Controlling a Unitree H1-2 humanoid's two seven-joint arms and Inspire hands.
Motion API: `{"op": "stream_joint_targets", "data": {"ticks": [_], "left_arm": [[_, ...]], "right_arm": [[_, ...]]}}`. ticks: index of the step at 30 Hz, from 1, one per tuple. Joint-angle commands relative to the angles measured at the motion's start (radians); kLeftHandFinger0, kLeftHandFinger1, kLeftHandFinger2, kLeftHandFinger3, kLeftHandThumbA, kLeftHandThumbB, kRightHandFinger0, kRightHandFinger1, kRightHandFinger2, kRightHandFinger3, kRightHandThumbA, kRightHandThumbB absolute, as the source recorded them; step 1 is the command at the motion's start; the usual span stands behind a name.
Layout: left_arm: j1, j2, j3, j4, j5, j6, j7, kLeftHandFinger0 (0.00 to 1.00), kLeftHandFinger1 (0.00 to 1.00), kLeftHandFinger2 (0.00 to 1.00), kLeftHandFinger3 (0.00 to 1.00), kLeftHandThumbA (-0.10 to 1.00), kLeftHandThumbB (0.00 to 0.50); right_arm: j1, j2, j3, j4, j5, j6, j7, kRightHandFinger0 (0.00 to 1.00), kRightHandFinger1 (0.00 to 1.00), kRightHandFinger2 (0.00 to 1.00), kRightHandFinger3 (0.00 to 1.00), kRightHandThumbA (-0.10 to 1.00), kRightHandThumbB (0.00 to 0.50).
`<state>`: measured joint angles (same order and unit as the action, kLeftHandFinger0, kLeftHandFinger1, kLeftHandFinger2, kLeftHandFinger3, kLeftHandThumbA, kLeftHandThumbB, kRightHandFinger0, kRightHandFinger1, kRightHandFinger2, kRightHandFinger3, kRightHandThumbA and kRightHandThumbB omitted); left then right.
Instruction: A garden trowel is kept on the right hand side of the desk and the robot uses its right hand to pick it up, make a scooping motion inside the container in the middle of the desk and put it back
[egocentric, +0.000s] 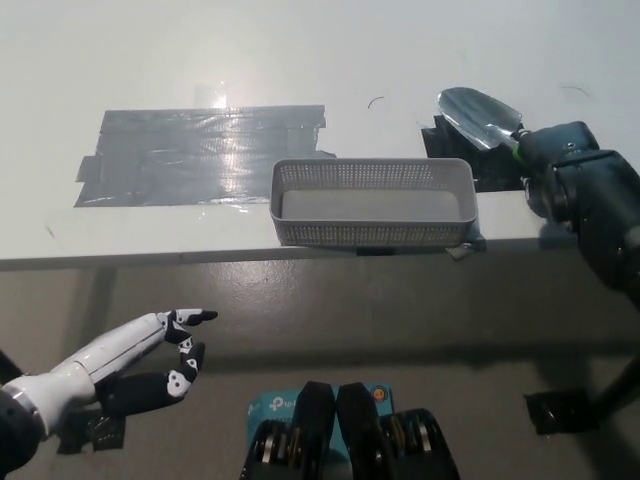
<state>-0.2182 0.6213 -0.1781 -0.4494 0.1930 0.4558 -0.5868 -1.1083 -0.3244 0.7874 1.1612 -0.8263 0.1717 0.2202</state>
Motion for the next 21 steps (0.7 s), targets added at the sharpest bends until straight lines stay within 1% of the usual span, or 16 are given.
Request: {"op": "stream_joint_targets", "data": {"ticks": [1,3,5,6,7,8,9,10,11,12,15,16,17,19,20,21], "left_arm": [[-0.002,0.035,0.021,-0.028,-0.012,0.001,-0.002,1.0,1.0,1.0,1.0,1.0,0.326],[-0.003,0.037,0.022,-0.026,-0.016,-0.003,-0.004,1.0,1.0,1.0,1.0,1.0,0.306],[-0.001,0.034,0.028,-0.022,-0.027,-0.01,-0.003,1.0,1.0,1.0,1.0,1.0,0.304],[-0.001,0.034,0.028,-0.023,-0.026,-0.009,-0.003,1.0,1.0,1.0,1.0,1.0,0.304],[-0.001,0.036,0.027,-0.024,-0.022,-0.013,-0.002,1.0,1.0,1.0,1.0,1.0,0.303],[-0.005,0.041,0.029,-0.026,-0.017,-0.018,0.0,1.0,1.0,1.0,1.0,1.0,0.303],[-0.007,0.043,0.027,-0.031,-0.016,-0.005,-0.003,1.0,1.0,1.0,1.0,1.0,0.323],[-0.007,0.041,0.03,-0.033,-0.022,0.004,-0.004,1.0,1.0,1.0,1.0,1.0,0.328],[-0.008,0.04,0.032,-0.033,-0.029,0.004,-0.006,1.0,1.0,1.0,1.0,1.0,0.32],[-0.004,0.044,0.031,-0.035,-0.024,-0.007,-0.004,1.0,1.0,1.0,1.0,1.0,0.3],[0.008,0.046,0.034,-0.039,-0.024,-0.003,-0.003,1.0,1.0,1.0,1.0,1.0,0.309],[0.015,0.042,0.036,-0.042,-0.033,0.006,-0.003,1.0,1.0,1.0,1.0,1.0,0.3],[0.014,0.042,0.033,-0.039,-0.031,0.012,-0.006,1.0,1.0,1.0,1.0,1.0,0.312],[0.009,0.042,0.029,-0.034,-0.026,0.005,-0.006,1.0,1.0,1.0,1.0,1.0,0.325],[0.009,0.043,0.028,-0.029,-0.023,0.001,-0.005,1.0,1.0,1.0,1.0,1.0,0.342],[0.009,0.043,0.026,-0.025,-0.02,-0.002,-0.004,1.0,1.0,1.0,1.0,1.0,0.354]], "right_arm": [[0.036,0.011,-0.007,-0.009,-0.005,-0.005,-0.017,0.0,0.06,0.41,1.0,0.0,0.001],[0.038,0.019,-0.014,-0.002,-0.005,0.014,-0.02,0.0,0.09,0.4,1.0,0.05,0.0],[0.042,0.024,-0.013,-0.01,-0.014,0.038,-0.015,0.0,0.07,0.36,1.0,-0.07,0.001],[0.046,0.026,-0.016,-0.008,-0.015,0.046,-0.028,0.0,0.08,0.34,0.98,-0.05,0.0],[0.056,0.025,-0.022,-0.013,-0.012,0.048,-0.049,0.0,0.03,0.31,0.88,0.04,0.0],[0.06,0.023,-0.031,-0.016,-0.007,0.043,-0.075,0.0,0.02,0.31,0.85,0.06,0.0],[0.064,0.025,-0.035,-0.012,-0.007,0.046,-0.089,0.0,0.0,0.3,0.74,0.15,0.0],[0.08,0.022,-0.05,-0.021,-0.002,0.039,-0.142,0.0,0.02,0.32,0.67,0.12,0.0],[0.094,0.019,-0.07,-0.031,0.01,0.028,-0.175,0.01,0.11,0.39,0.64,0.07,0.0],[0.118,0.027,-0.126,-0.034,0.053,0.019,-0.244,0.0,0.1,0.36,0.55,-0.07,0.0],[0.148,0.045,-0.189,-0.019,0.077,-0.001,-0.315,0.0,0.06,0.31,0.53,-0.08,0.0],[0.174,0.051,-0.233,-0.02,0.107,-0.028,-0.349,0.0,0.0,0.25,0.47,-0.1,0.0],[0.191,0.05,-0.254,-0.018,0.114,-0.062,-0.39,0.01,0.07,0.29,0.39,-0.1,0.0],[0.21,0.047,-0.29,-0.013,0.127,-0.113,-0.442,0.0,0.03,0.2,0.39,-0.1,0.0],[0.224,0.048,-0.331,-0.021,0.152,-0.137,-0.459,0.0,0.0,0.13,0.49,-0.1,0.0],[0.234,0.048,-0.351,-0.028,0.161,-0.146,-0.473,0.0,0.0,0.07,0.52,-0.1,0.0]]}}
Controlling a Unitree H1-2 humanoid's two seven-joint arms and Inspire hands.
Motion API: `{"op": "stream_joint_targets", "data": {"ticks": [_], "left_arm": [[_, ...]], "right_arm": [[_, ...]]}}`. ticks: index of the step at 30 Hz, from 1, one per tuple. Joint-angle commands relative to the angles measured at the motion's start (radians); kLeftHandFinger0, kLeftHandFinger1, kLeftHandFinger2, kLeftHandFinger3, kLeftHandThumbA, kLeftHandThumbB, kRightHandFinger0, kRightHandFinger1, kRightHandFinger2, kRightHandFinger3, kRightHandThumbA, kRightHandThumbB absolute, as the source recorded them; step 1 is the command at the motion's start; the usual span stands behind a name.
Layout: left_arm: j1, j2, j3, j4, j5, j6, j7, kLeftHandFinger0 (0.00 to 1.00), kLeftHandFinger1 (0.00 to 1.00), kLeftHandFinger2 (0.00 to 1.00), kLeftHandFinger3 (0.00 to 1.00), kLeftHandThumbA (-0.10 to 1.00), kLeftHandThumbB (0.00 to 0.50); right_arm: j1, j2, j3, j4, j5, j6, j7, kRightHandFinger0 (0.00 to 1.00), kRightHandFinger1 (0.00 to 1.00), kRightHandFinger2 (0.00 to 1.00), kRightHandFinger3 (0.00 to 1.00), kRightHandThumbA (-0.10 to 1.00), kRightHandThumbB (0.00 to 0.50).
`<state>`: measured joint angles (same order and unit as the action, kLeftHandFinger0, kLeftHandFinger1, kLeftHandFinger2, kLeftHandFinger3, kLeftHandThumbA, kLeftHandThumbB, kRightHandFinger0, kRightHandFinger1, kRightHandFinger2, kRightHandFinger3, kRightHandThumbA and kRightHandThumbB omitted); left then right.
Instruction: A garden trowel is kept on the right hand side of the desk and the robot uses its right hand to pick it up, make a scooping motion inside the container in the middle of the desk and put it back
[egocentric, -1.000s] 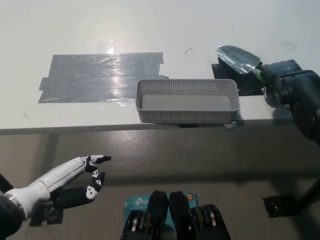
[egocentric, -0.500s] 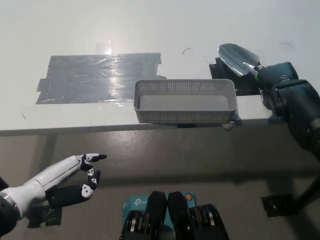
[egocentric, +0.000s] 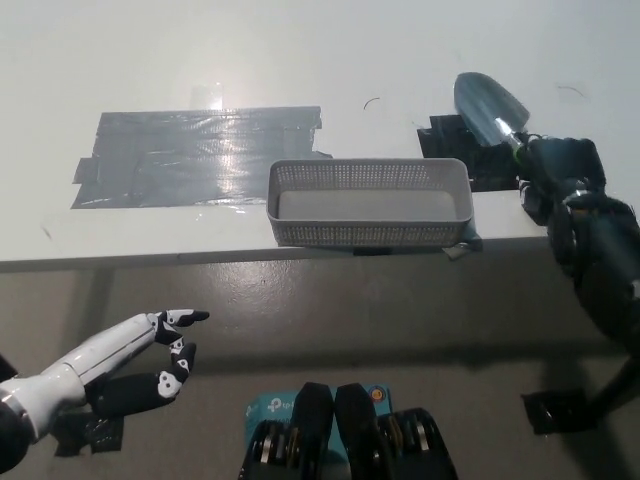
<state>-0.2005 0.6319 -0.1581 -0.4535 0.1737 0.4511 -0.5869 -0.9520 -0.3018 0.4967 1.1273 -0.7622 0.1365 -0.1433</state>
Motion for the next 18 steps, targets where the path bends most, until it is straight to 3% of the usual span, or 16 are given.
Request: {"op": "stream_joint_targets", "data": {"ticks": [1,2,3,5,6,7,8,9,11,12,13,15,17,18], "left_arm": [[-0.008,0.033,0.005,-0.019,0.001,0.001,-0.004,1.0,1.0,1.0,1.0,1.0,0.357],[-0.003,0.03,0.007,-0.018,-0.009,0.002,-0.006,1.0,1.0,1.0,1.0,1.0,0.341],[-0.003,0.03,0.007,-0.02,-0.007,0.003,-0.006,1.0,1.0,1.0,1.0,1.0,0.339],[0.004,0.03,0.003,-0.018,-0.001,-0.01,-0.004,1.0,1.0,1.0,1.0,1.0,0.332],[0.006,0.03,-0.001,-0.017,0.001,-0.01,-0.005,1.0,1.0,1.0,1.0,1.0,0.342],[0.004,0.031,-0.004,-0.015,0.005,-0.01,-0.006,1.0,1.0,1.0,1.0,1.0,0.342],[0.004,0.029,-0.003,-0.011,0.002,-0.014,-0.005,1.0,0.99,1.0,1.0,1.0,0.339],[0.004,0.031,-0.004,-0.007,0.003,-0.018,-0.005,1.0,0.99,1.0,1.0,1.0,0.329],[-0.003,0.037,-0.006,-0.006,0.005,-0.011,-0.012,1.0,0.99,1.0,1.0,1.0,0.343],[-0.007,0.039,-0.007,-0.005,0.005,-0.01,-0.013,1.0,0.99,1.0,1.0,1.0,0.344],[-0.01,0.04,-0.01,-0.007,0.008,-0.005,-0.015,1.0,0.99,1.0,1.0,1.0,0.363],[-0.012,0.041,-0.016,-0.013,0.018,0.006,-0.013,1.0,0.99,1.0,1.0,1.0,0.385],[-0.012,0.041,-0.02,-0.017,0.015,0.015,-0.016,1.0,0.99,1.0,1.0,1.0,0.359],[-0.01,0.041,-0.019,-0.019,0.014,0.011,-0.014,1.0,0.98,1.0,1.0,1.0,0.331]], "right_arm": [[0.084,0.026,-0.079,0.005,0.102,-0.13,-0.137,0.0,0.0,0.02,0.43,-0.1,0.0],[0.099,0.023,-0.092,0.0,0.104,-0.167,-0.18,0.0,0.0,0.01,0.34,-0.1,0.0],[0.102,0.02,-0.102,-0.005,0.106,-0.179,-0.187,0.0,0.0,0.07,0.23,-0.1,0.0],[0.109,0.016,-0.113,-0.001,0.105,-0.212,-0.223,0.0,0.01,0.28,0.1,-0.1,0.0],[0.113,0.012,-0.115,-0.002,0.105,-0.223,-0.232,0.0,0.05,0.44,0.04,-0.1,0.0],[0.115,0.008,-0.117,-0.005,0.103,-0.232,-0.241,0.0,0.07,0.48,0.04,-0.1,0.0],[0.115,0.005,-0.12,-0.013,0.106,-0.229,-0.236,0.0,0.14,0.58,0.1,-0.1,0.0],[0.112,-0.001,-0.129,-0.029,0.112,-0.235,-0.237,0.0,0.18,0.62,0.22,-0.1,0.0],[0.115,-0.009,-0.137,-0.053,0.119,-0.267,-0.25,0.0,0.15,0.58,0.25,-0.1,0.0],[0.115,-0.009,-0.138,-0.053,0.12,-0.271,-0.253,0.0,0.14,0.57,0.33,-0.1,0.0],[0.112,-0.024,-0.136,-0.079,0.118,-0.276,-0.237,0.0,0.23,0.67,0.46,-0.1,0.0],[0.11,-0.054,-0.117,-0.128,0.094,-0.279,-0.217,0.0,0.32,0.71,0.62,-0.1,0.0],[0.112,-0.073,-0.102,-0.14,0.076,-0.29,-0.23,0.0,0.32,0.7,0.69,-0.1,0.003],[0.101,-0.109,-0.071,-0.177,0.03,-0.267,-0.216,0.0,0.26,0.63,0.76,-0.1,0.002]]}}
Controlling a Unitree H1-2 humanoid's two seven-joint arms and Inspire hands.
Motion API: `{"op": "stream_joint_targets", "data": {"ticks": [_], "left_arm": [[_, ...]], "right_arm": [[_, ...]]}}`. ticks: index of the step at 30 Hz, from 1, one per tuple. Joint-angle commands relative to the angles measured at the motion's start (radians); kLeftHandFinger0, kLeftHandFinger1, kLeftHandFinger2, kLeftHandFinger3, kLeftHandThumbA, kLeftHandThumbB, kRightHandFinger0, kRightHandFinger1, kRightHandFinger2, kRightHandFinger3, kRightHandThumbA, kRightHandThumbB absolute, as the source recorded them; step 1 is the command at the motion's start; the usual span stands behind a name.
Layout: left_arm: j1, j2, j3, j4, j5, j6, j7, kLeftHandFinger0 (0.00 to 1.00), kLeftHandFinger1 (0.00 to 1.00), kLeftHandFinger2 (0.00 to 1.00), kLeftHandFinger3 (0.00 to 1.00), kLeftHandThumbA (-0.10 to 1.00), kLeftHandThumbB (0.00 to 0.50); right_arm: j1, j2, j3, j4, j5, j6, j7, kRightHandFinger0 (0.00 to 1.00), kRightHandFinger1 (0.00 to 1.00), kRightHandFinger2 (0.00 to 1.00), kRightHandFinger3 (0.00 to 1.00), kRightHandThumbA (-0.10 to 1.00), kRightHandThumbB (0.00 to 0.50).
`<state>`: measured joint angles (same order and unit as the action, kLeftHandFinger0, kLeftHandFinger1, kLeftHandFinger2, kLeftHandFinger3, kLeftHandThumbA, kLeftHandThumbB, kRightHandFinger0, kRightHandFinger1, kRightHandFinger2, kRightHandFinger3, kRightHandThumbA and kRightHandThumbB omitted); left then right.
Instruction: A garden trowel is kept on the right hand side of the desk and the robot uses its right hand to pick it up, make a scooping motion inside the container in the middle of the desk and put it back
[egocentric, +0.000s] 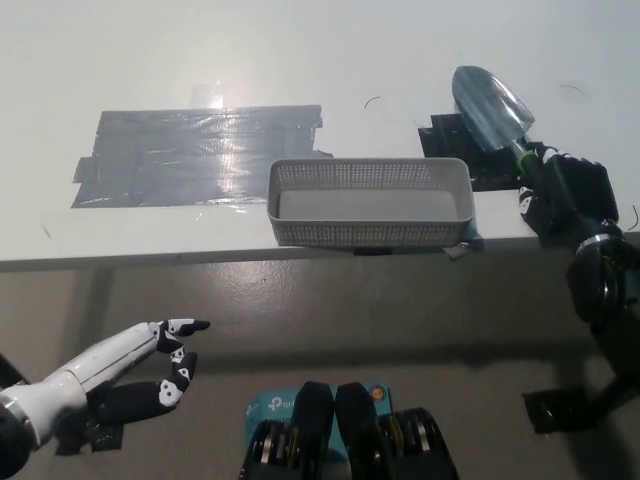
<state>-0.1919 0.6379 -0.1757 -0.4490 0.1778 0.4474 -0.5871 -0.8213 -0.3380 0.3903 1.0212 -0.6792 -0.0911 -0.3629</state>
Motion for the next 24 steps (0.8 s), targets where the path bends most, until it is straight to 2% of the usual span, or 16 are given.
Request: {"op": "stream_joint_targets", "data": {"ticks": [1,2,3,4,5,6,8,9,12,13,14,15,19,21,23,24], "left_arm": [[-0.016,0.031,0.004,-0.025,0.003,0.013,-0.009,1.0,0.97,1.0,1.0,1.0,0.323],[-0.016,0.032,0.005,-0.026,-0.001,0.023,-0.015,1.0,0.98,1.0,1.0,1.0,0.324],[-0.016,0.03,0.008,-0.024,-0.01,0.023,-0.015,1.0,0.98,1.0,1.0,1.0,0.323],[-0.016,0.029,0.008,-0.023,-0.012,0.022,-0.015,1.0,0.98,1.0,1.0,1.0,0.318],[-0.02,0.032,0.005,-0.02,-0.01,0.023,-0.018,1.0,0.99,1.0,1.0,1.0,0.325],[-0.022,0.034,0.002,-0.017,-0.008,0.021,-0.018,1.0,1.0,1.0,1.0,1.0,0.325],[-0.02,0.032,0.001,-0.015,-0.006,0.012,-0.013,1.0,0.98,1.0,1.0,1.0,0.31],[-0.025,0.033,0.001,-0.007,-0.008,-0.001,-0.013,1.0,0.98,1.0,1.0,1.0,0.308],[-0.028,0.038,-0.008,-0.008,0.006,0.009,-0.016,1.0,0.98,1.0,1.0,1.0,0.347],[-0.03,0.039,-0.009,-0.009,0.003,0.017,-0.018,1.0,0.98,1.0,1.0,1.0,0.34],[-0.031,0.04,-0.01,-0.008,0.003,0.017,-0.018,1.0,0.99,1.0,1.0,1.0,0.338],[-0.03,0.04,-0.012,-0.007,0.006,0.022,-0.018,1.0,0.99,1.0,1.0,1.0,0.347],[-0.031,0.042,-0.015,-0.008,0.011,0.023,-0.017,1.0,1.0,1.0,1.0,1.0,0.326],[-0.036,0.041,-0.018,-0.006,0.009,0.023,-0.019,1.0,0.99,1.0,1.0,1.0,0.326],[-0.035,0.038,-0.014,-0.002,-0.003,0.019,-0.016,1.0,1.0,1.0,1.0,1.0,0.316],[-0.036,0.04,-0.017,-0.003,0.004,0.015,-0.013,1.0,0.99,1.0,1.0,1.0,0.317]], "right_arm": [[-0.032,-0.089,0.044,-0.09,-0.066,-0.041,-0.004,0.0,0.19,0.55,0.78,-0.1,0.004],[-0.036,-0.108,0.049,-0.112,-0.062,-0.043,0.016,0.0,0.17,0.52,0.59,-0.1,0.0],[-0.046,-0.134,0.053,-0.134,-0.066,-0.052,0.028,0.0,0.18,0.54,0.35,-0.1,0.0],[-0.056,-0.151,0.056,-0.14,-0.067,-0.07,0.025,0.0,0.2,0.56,0.48,-0.1,0.0],[-0.067,-0.17,0.052,-0.152,-0.058,-0.091,0.03,0.0,0.15,0.5,0.42,-0.1,0.0],[-0.073,-0.18,0.049,-0.159,-0.052,-0.094,0.042,0.0,0.13,0.48,0.27,-0.1,0.0],[-0.098,-0.209,0.052,-0.176,-0.058,-0.108,0.066,0.0,0.13,0.48,0.14,-0.1,0.0],[-0.106,-0.217,0.055,-0.181,-0.062,-0.11,0.073,0.0,0.15,0.53,0.16,-0.1,0.0],[-0.149,-0.248,0.065,-0.192,-0.073,-0.137,0.1,0.0,0.17,0.53,0.15,-0.1,0.008],[-0.164,-0.261,0.08,-0.177,-0.095,-0.179,0.059,0.0,0.15,0.5,0.14,-0.1,0.069],[-0.174,-0.271,0.085,-0.188,-0.103,-0.166,0.077,0.0,0.14,0.47,0.16,-0.1,0.056],[-0.185,-0.283,0.083,-0.206,-0.101,-0.168,0.09,0.0,0.11,0.43,0.17,-0.1,0.079],[-0.213,-0.314,0.102,-0.222,-0.128,-0.205,0.085,0.0,0.07,0.39,0.18,-0.1,0.058],[-0.208,-0.323,0.099,-0.242,-0.126,-0.204,0.098,0.0,0.08,0.41,0.18,-0.1,0.04],[-0.201,-0.357,0.12,-0.309,-0.145,-0.244,0.154,0.0,0.08,0.48,0.27,-0.1,0.003],[-0.201,-0.371,0.132,-0.324,-0.145,-0.276,0.184,0.0,0.09,0.48,0.27,-0.1,0.0]]}}
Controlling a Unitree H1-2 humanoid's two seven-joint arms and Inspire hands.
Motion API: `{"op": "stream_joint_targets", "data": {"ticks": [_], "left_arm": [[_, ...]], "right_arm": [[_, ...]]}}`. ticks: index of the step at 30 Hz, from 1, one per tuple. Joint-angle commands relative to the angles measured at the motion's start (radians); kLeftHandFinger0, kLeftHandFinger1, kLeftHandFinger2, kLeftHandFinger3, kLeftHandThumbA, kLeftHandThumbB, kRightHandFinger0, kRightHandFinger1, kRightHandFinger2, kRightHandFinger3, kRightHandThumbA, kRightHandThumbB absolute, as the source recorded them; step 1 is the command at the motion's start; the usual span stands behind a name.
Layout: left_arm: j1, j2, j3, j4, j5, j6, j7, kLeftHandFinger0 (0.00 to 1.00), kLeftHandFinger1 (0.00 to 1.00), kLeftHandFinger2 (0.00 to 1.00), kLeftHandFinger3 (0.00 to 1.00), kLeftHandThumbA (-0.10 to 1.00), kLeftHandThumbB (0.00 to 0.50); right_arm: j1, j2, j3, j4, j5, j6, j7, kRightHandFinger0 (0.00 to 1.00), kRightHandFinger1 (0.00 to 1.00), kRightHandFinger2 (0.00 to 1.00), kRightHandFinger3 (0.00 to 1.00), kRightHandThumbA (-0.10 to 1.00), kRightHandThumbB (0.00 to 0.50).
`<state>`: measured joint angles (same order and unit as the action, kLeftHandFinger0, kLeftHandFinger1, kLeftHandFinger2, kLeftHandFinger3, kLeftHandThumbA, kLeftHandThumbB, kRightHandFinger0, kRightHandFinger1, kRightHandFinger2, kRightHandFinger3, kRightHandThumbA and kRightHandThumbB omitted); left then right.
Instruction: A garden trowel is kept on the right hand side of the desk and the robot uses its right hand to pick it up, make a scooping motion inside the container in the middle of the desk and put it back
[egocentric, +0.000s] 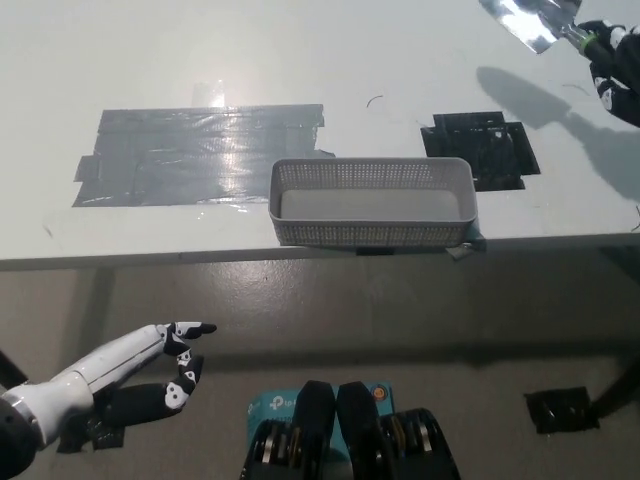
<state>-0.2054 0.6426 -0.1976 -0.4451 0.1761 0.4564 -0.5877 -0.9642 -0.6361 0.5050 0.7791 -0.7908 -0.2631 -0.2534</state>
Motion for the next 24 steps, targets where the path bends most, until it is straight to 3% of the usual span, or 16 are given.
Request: {"op": "stream_joint_targets", "data": {"ticks": [1,2,5,7,11,12,14,16,18,22,23,24], "left_arm": [[-0.028,0.033,0.001,-0.003,0.006,0.004,-0.013,1.0,0.99,1.0,1.0,1.0,0.316],[-0.031,0.034,-0.003,0.0,0.01,0.006,-0.015,1.0,0.99,1.0,1.0,1.0,0.331],[-0.036,0.035,-0.004,0.005,0.003,0.007,-0.018,1.0,1.0,1.0,1.0,1.0,0.336],[-0.029,0.039,-0.005,0.004,0.012,0.004,-0.014,1.0,0.99,1.0,1.0,1.0,0.346],[-0.038,0.039,-0.008,0.005,0.019,0.011,-0.013,1.0,1.0,1.0,1.0,1.0,0.355],[-0.04,0.035,-0.004,0.007,0.01,0.006,-0.012,1.0,1.0,1.0,1.0,1.0,0.332],[-0.045,0.038,-0.006,0.006,0.012,0.002,-0.015,1.0,0.99,1.0,1.0,1.0,0.332],[-0.051,0.038,-0.006,0.002,0.02,0.012,-0.02,1.0,0.99,1.0,1.0,1.0,0.343],[-0.056,0.035,0.002,0.003,-0.001,0.014,-0.024,1.0,1.0,1.0,1.0,1.0,0.312],[-0.064,0.038,0.004,0.002,0.005,0.014,-0.028,1.0,1.0,1.0,1.0,1.0,0.329],[-0.067,0.038,0.003,0.005,0.008,0.014,-0.03,1.0,1.0,1.0,1.0,1.0,0.338],[-0.069,0.039,0.002,0.005,0.013,0.014,-0.032,1.0,1.0,1.0,1.0,1.0,0.34]], "right_arm": [[-0.053,-0.089,0.021,-0.099,-0.025,-0.13,0.101,0.0,0.09,0.48,0.27,-0.1,0.0],[-0.053,-0.105,0.031,-0.115,-0.01,-0.167,0.138,0.0,0.09,0.49,0.25,-0.1,0.0],[-0.055,-0.156,0.069,-0.181,0.072,-0.207,0.3,0.0,0.19,0.58,0.32,-0.1,0.001],[-0.061,-0.174,0.099,-0.219,0.1,-0.207,0.345,0.0,0.28,0.65,0.42,-0.1,0.0],[-0.057,-0.205,0.152,-0.291,0.156,-0.207,0.405,0.0,0.28,0.66,0.48,-0.1,0.0],[-0.054,-0.21,0.156,-0.311,0.156,-0.207,0.426,0.0,0.3,0.67,0.51,-0.1,0.0],[-0.033,-0.214,0.14,-0.357,0.164,-0.207,0.486,0.0,0.23,0.57,0.47,-0.1,0.01],[-0.021,-0.218,0.138,-0.382,0.145,-0.207,0.494,0.0,0.15,0.47,0.3,-0.1,0.013],[-0.01,-0.235,0.152,-0.43,0.12,-0.207,0.512,0.0,0.07,0.44,0.17,-0.1,0.0],[-0.022,-0.265,0.187,-0.438,0.131,-0.207,0.484,0.0,0.06,0.45,0.22,-0.1,0.0],[-0.024,-0.28,0.195,-0.447,0.122,-0.207,0.467,0.0,0.04,0.45,0.27,-0.1,0.03],[-0.027,-0.289,0.205,-0.451,0.116,-0.207,0.454,0.0,0.05,0.48,0.25,-0.1,0.03]]}}
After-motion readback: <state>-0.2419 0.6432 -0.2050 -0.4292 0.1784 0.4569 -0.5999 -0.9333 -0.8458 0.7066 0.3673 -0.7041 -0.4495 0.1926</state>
